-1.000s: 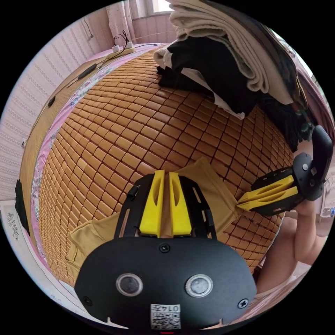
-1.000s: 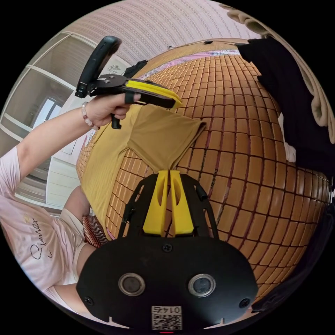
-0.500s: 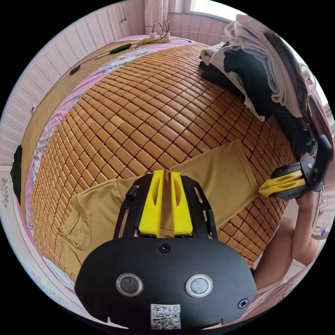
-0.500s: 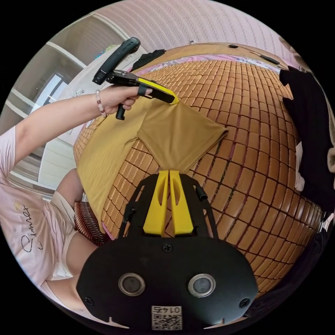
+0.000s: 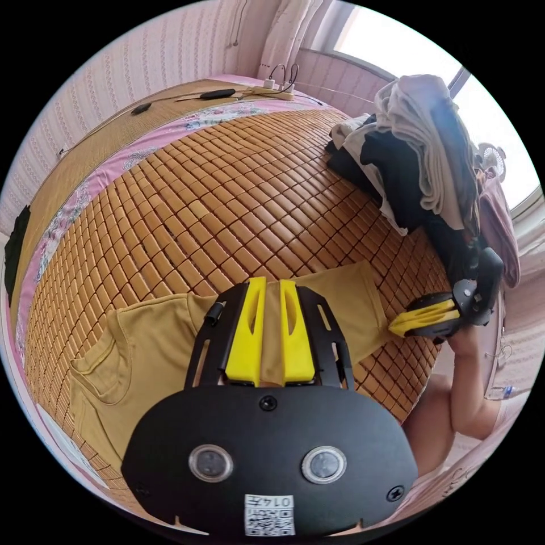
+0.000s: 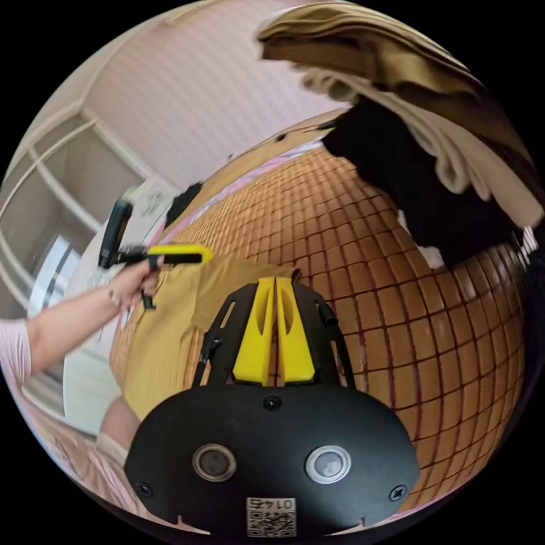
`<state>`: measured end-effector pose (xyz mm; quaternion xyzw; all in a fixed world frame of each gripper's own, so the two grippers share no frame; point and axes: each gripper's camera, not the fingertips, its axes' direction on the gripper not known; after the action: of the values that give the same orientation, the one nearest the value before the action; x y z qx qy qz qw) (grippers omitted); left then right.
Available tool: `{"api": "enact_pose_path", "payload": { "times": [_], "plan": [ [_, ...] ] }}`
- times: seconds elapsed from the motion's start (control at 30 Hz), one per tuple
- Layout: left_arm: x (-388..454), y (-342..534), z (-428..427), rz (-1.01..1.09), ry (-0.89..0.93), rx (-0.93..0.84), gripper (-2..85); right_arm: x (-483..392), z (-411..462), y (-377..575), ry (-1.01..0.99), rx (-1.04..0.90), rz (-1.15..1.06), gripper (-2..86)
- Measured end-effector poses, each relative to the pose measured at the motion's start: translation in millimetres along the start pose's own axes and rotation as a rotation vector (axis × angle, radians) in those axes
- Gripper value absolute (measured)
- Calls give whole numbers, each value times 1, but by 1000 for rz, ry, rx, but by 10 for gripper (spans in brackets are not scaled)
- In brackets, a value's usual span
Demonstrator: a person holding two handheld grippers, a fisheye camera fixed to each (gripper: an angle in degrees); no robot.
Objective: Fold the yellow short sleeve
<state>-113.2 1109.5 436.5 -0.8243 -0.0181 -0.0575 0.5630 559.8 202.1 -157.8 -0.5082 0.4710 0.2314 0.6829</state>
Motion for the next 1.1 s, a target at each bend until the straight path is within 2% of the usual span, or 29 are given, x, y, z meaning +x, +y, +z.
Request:
{"api": "enact_pose_path", "payload": {
  "times": [0.13,0.27,0.47,0.63,0.8,0.93,1.1],
  "plan": [
    [-19,14,-6,-70,-53,-29,41,-19,40,-2,-6,-140,13,-3],
    [-33,19,-8,-137,-48,-19,38,-33,41,2,141,-144,-51,-3],
    [-35,20,-16,-156,-108,-33,16,-38,38,6,158,-153,-89,-4],
    [-39,31,-42,-167,-66,-8,38,-43,27,10,111,-176,-171,-8],
    [-19,53,-87,-92,28,62,38,-50,13,23,-11,-254,-356,-9],
    [14,88,-121,28,95,52,37,-41,-11,32,112,-168,-340,-9],
    [12,140,-167,-38,203,97,33,-42,-10,35,31,-136,-296,-7]
  ]
}}
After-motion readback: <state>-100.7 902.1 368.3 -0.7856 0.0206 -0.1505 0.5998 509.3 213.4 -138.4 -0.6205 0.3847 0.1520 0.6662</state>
